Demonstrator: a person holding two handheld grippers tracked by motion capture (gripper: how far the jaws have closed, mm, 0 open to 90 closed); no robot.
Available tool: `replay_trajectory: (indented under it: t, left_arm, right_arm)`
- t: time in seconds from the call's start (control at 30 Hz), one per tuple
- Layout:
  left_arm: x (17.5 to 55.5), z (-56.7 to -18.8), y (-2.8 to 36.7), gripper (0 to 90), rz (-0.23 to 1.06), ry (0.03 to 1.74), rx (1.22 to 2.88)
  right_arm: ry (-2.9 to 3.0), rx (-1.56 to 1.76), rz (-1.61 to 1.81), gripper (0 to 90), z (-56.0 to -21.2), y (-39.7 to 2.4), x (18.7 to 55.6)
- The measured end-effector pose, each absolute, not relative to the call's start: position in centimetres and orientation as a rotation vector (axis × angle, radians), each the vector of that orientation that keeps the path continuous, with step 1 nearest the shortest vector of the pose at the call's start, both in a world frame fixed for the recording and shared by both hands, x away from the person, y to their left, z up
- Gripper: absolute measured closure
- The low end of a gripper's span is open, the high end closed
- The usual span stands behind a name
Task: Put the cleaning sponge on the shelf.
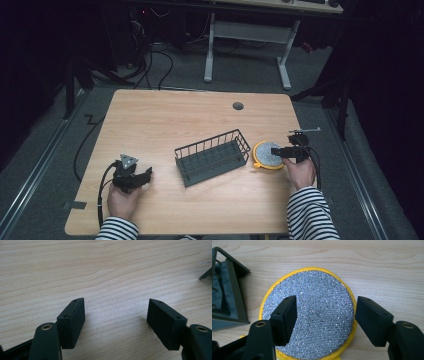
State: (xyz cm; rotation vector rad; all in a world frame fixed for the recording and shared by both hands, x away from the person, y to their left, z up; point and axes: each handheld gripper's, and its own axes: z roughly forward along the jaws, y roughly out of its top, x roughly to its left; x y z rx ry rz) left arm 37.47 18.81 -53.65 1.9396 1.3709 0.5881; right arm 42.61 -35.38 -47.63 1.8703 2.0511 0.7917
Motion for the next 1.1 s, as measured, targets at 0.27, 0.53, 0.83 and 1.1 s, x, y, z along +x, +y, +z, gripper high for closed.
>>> replay_trajectory:
  t: [0.27,0.53,0.83,1.1]
  left_arm:
    - [37.5,-53.6,18.8,31.3,0.588,1.371,1.938]
    - [37.5,-53.6,18.8,31.5,0.588,1.371,1.941]
    - [37.5,-53.7,18.7,31.3,0.595,1.370,1.945]
    - [37.5,-53.6,18.8,31.0,0.589,1.371,1.942]
  right_arm:
    - [2.049,1.923,0.792,32.0,-48.4,-35.6,43.3]
    - [2.071,1.959,0.777,35.3,-48.5,-36.2,43.4]
    - [2.115,2.019,0.752,40.5,-49.6,-36.5,44.0]
    - [2.134,2.007,0.753,57.9,-49.6,-36.4,44.0]
